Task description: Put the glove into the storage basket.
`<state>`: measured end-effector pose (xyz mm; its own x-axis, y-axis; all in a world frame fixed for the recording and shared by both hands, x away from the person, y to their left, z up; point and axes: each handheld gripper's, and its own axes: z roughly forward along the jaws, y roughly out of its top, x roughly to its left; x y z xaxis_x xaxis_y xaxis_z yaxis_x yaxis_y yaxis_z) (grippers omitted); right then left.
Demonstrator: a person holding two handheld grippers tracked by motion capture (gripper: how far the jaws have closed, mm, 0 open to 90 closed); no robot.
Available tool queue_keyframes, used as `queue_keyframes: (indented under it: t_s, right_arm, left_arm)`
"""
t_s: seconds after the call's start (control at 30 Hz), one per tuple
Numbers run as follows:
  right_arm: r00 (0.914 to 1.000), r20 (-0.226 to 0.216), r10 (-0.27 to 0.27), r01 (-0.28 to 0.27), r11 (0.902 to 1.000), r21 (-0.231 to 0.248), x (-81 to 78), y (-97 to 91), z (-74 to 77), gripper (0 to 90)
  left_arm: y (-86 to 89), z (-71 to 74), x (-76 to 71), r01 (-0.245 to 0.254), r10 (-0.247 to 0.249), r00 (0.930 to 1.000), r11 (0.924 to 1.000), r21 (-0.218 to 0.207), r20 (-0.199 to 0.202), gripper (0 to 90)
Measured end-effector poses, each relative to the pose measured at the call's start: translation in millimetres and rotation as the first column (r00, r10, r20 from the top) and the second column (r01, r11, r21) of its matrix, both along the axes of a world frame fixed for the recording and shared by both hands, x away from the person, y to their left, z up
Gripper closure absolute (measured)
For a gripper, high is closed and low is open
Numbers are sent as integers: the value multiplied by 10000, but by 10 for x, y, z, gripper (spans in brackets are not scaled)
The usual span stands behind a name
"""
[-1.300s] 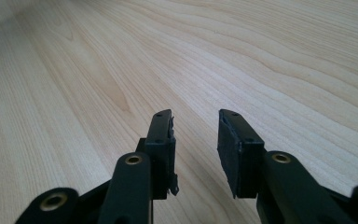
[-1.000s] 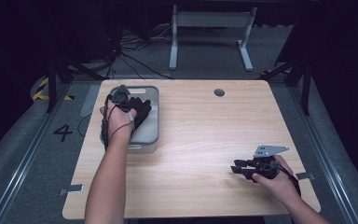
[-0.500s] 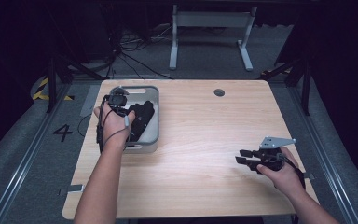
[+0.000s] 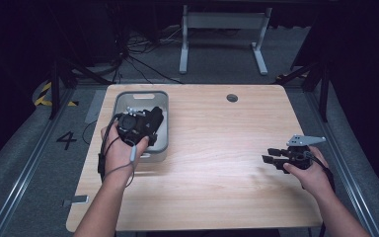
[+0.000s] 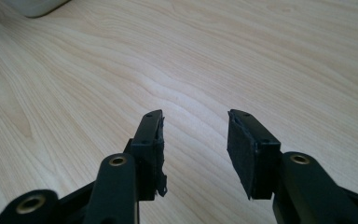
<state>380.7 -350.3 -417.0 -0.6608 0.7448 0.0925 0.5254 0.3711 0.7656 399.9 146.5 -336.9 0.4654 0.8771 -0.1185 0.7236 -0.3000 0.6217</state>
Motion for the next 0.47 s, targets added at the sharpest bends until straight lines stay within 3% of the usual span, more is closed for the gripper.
queue_keyframes:
  t_s: [0.03,0.07,0.3,0.37,0.47]
  right_arm:
    - [10000,-45,34,-34,10000,-47,2,-16,-15,565]
    - [10000,-87,8,-9,10000,-80,1,-28,-29,562]
    - [9996,-248,-151,150,9999,-75,-1,-84,-106,551]
    - [9994,-253,-217,217,9998,-9,-4,-101,-109,551]
    - [9994,-228,-263,265,9996,83,-5,-113,-102,551]
  left_arm:
    - [0,0,0,0,0,10000,10000,0,0,353]
    - [-28,-38,-81,371,-370,9993,9989,-288,41,355]
    - [-132,-108,-300,1203,-1196,9925,9922,-315,255,346]
    - [-131,-129,-367,1358,-1329,9903,9876,-792,410,342]
    - [-163,-151,-398,1606,-1589,9866,9857,-512,356,340]
